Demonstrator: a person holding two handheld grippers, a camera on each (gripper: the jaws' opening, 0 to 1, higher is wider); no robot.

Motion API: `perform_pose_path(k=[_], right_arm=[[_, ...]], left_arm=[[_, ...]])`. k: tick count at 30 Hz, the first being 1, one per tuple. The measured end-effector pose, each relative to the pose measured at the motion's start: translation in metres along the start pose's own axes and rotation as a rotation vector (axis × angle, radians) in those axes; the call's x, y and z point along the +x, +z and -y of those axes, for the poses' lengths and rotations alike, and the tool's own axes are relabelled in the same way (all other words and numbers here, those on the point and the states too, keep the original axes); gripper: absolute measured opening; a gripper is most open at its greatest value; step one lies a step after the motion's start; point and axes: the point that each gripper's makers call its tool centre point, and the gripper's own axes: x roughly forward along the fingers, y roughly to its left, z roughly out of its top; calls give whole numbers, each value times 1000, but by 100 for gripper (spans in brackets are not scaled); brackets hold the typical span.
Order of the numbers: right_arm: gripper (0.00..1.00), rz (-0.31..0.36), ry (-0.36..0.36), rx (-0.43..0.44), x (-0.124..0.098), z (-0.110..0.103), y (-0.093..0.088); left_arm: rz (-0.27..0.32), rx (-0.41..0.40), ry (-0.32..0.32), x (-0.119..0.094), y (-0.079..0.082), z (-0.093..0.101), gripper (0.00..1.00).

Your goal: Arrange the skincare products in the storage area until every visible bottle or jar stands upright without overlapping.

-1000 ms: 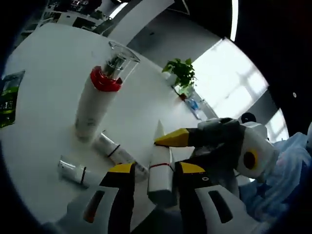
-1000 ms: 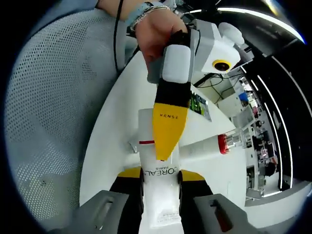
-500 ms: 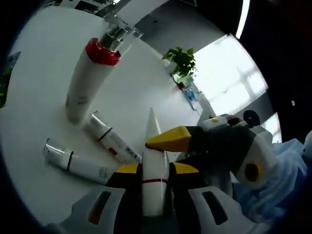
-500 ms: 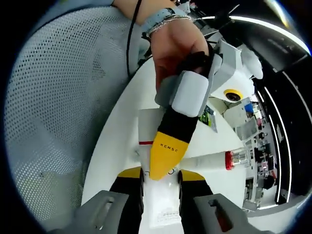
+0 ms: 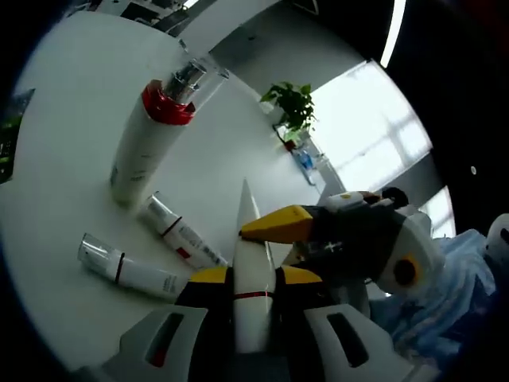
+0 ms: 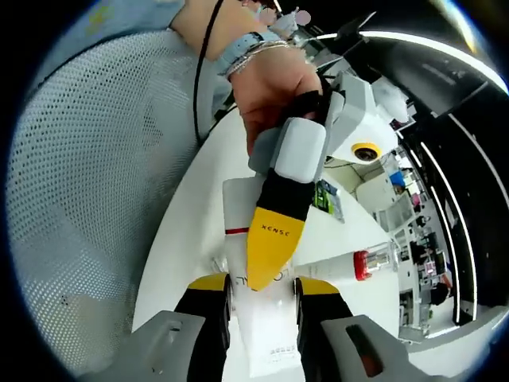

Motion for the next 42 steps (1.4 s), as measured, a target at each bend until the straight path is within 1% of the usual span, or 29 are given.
perform_pose_path(k=[1, 3, 5, 7, 9, 10, 11, 12, 13, 14, 15, 16, 17, 19, 20, 24, 25, 30, 31, 32, 33, 34, 35, 36, 37, 39, 40, 41, 42], right_arm=[[30, 6, -12, 44, -2, 4, -3], [33, 1, -19, 87, -6, 8, -12], [31, 4, -44, 162, -11, 15, -24], [29, 29, -50, 288, -14, 18, -36], [31, 67, -52, 432, -17, 21, -43], [33, 110, -51, 548, -18, 23, -46], [35, 132, -63, 632, -19, 26, -50], [34, 169, -84, 742, -21, 30, -55], [33, 195, -94, 816, -22, 33, -59], [31, 208, -99, 896, -22, 33, -64], [31, 225, -108, 1009, -24, 34, -72], [31, 239, -115, 1078, -24, 35, -76], [32, 270, -120, 1164, -24, 36, -80], [35, 308, -133, 1268, -26, 37, -86], [36, 314, -131, 1296, -26, 36, -87], [42, 414, -87, 1442, -26, 39, -80], [43, 433, -86, 1460, -26, 41, -79], [48, 518, -43, 1511, -28, 46, -64], [48, 551, -37, 1518, -31, 49, -59], [50, 567, -35, 1529, -33, 51, -56], [52, 584, -42, 1526, -35, 54, -54], [52, 616, -46, 1535, -38, 58, -51], [51, 664, -41, 1561, -42, 64, -46], [48, 690, -38, 1587, -44, 66, -45], [46, 713, -28, 1607, -45, 68, -42], [45, 711, -29, 1589, -44, 69, -37], [43, 735, -16, 1583, -46, 71, -31], [41, 762, -6, 1562, -49, 73, -24], [40, 756, -9, 1560, -49, 73, -23]], left_arm=[[4, 5, 7, 0, 1, -1, 17], [6, 18, 37, -3, 1, -8, 17], [11, 11, 50, -7, 2, -12, 17], [26, 1, 49, -10, 5, -13, 17], [47, 1, 46, -12, 8, -12, 17], [63, 2, 44, -13, 11, -11, 17], [69, 3, 42, -14, 12, -10, 17], [77, 4, 39, -15, 14, -10, 17], [87, 4, 38, -16, 16, -10, 17], [97, 6, 36, -16, 17, -9, 17], [103, 5, 35, -17, 18, -9, 17], [112, 2, 33, -18, 19, -9, 17], [119, 0, 34, -18, 20, -9, 17], [129, 7, 38, -19, 22, -9, 17], [134, 10, 36, -19, 23, -9, 17], [165, 12, 5, -20, 28, -3, 17], [171, 14, -2, -20, 29, -2, 17], [205, 42, -57, -21, 36, 9, 17], [207, 47, -69, -21, 36, 11, 17], [209, 54, -80, -21, 36, 14, 17], [232, 77, -85, -23, 40, 17, 17], [235, 84, -94, -24, 40, 19, 17], [252, 84, -126, -26, 43, 24, 17], [261, 82, -153, -27, 44, 29, 17], [271, 100, -172, -27, 45, 34, 17], [277, 149, -185, -27, 45, 41, 17], [275, 153, -182, -26, 44, 42, 17], [264, 182, -184, -24, 41, 44, 17], [280, 189, -194, -25, 43, 47, 17]])
